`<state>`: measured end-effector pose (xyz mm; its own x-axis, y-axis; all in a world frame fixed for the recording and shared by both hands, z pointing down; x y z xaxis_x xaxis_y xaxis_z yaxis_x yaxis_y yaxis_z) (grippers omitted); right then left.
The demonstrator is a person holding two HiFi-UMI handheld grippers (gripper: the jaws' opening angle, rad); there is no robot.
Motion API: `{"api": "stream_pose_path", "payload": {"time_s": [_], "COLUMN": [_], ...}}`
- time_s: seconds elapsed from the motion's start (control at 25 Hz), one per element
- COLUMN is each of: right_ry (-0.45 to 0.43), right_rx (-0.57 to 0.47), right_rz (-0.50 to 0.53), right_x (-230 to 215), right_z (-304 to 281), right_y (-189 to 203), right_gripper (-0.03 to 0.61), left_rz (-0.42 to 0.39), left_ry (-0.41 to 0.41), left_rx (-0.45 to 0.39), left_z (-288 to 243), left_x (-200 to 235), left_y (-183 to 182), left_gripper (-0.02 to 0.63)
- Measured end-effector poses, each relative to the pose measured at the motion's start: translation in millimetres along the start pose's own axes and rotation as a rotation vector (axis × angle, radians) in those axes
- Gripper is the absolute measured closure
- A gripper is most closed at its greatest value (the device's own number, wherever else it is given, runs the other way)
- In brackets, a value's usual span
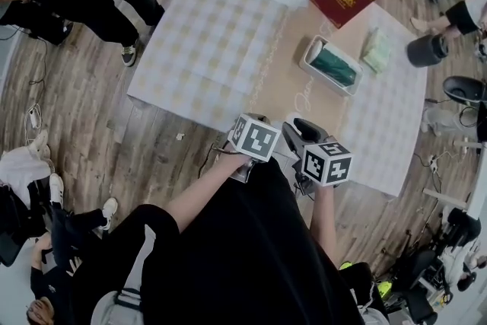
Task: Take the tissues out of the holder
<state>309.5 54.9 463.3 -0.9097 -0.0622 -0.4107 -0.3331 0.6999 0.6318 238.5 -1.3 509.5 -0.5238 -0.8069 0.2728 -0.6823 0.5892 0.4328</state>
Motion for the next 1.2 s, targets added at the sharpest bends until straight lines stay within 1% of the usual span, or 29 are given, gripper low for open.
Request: {"api": "stream_pose_path", "payload": {"time_s": [0.36,0.48,0.6,0.76,0.96,1.2], "right_ry": [-0.013,0.0,-0.005,-0.005,0.037,0.069], "right_rx": [0.043,0.058,0.076,0.087,0.073,0.073], "right_rz": [0.047,0.06,0.066,0.081,0.122,0.172], "right_x": [-59,-79,-92,-107,-141,-165], "right_z": [-2,-3,-6,-10,-1,1], "right_y": [-39,-46,-52,-60,-75,-96], "right_gripper": [0.431,0.426,0.425,0.416,0.397,0.36], "left_rz": [0.058,0.069,0.079,0.097,0.112,0.14], "left_ry": [-0.016,-0.015,-0.013,-0.013,-0.032,-0.04], "left_rx": [-0.014,-0.014,-0.009,-0.001,0.004,0.003], "left_z": [-33,-44,-53,-63,-75,-82], "left_x": [-12,-17,-19,-20,-29,-26], "left_y": [-50,-62,-72,-81,-87,-90], "left_gripper": [0.607,0.607,0.607,0.607,0.607,0.607]}}
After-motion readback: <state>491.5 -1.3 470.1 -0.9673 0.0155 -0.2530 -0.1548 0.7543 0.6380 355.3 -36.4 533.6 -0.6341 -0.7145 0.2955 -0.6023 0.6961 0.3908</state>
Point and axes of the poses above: the fingertips, and each gripper's own axes: z backward along the fingers, x to its left, y out of its underside, the point moved 4 cm from there along z, backward along the fingers, and after that the axes turned 3 degrees about -y, right-handed, at the moved point
